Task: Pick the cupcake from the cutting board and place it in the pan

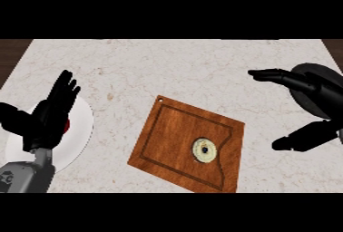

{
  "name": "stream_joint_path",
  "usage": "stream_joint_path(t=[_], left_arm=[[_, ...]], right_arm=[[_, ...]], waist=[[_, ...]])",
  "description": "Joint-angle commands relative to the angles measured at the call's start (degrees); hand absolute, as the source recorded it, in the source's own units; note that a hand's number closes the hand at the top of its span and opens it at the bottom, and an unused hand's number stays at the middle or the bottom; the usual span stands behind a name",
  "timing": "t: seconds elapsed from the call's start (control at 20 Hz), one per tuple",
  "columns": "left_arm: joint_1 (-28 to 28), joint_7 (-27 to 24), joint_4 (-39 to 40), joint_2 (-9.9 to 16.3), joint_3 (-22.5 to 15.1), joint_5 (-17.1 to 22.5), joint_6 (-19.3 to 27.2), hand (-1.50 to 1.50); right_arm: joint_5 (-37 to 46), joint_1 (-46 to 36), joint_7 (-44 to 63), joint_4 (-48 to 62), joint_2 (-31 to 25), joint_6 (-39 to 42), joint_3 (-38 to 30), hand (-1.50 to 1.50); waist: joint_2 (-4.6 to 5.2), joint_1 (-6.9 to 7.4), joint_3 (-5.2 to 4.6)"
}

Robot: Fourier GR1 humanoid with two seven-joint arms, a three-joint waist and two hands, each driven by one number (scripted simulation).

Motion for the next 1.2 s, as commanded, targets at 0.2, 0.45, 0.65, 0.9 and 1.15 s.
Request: stream_joint_path(t=[0.2,0.45,0.65,0.9,1.15], left_arm=[[-0.65,1.49,-0.55,-0.46,0.20,-0.88,-0.29,0.00],[-0.99,1.42,-1.14,-1.62,0.49,-1.64,0.61,0.00],[-0.67,0.30,0.81,-2.19,0.29,-2.02,-0.25,0.00],[1.58,-1.48,0.97,-3.11,1.72,-3.37,-0.61,0.00],[2.31,-0.41,-0.80,-3.38,2.04,-3.30,-1.84,0.00]], right_arm=[[13.14,-9.96,11.38,-3.60,1.09,2.94,11.01,-1.50],[16.00,-10.68,18.81,-7.09,0.78,10.72,17.09,-1.50],[17.88,-14.09,20.36,-2.39,0.11,19.01,21.88,-1.50],[20.91,-9.56,26.14,-11.38,3.36,22.44,23.60,-1.50],[28.74,-10.62,25.55,-14.17,2.22,22.55,25.30,-1.50]], waist=[[0.03,0.64,-0.03],[-0.16,-0.14,-0.04],[0.03,0.13,-0.06],[-0.08,-0.36,-0.01],[-0.07,-0.11,0.01]])
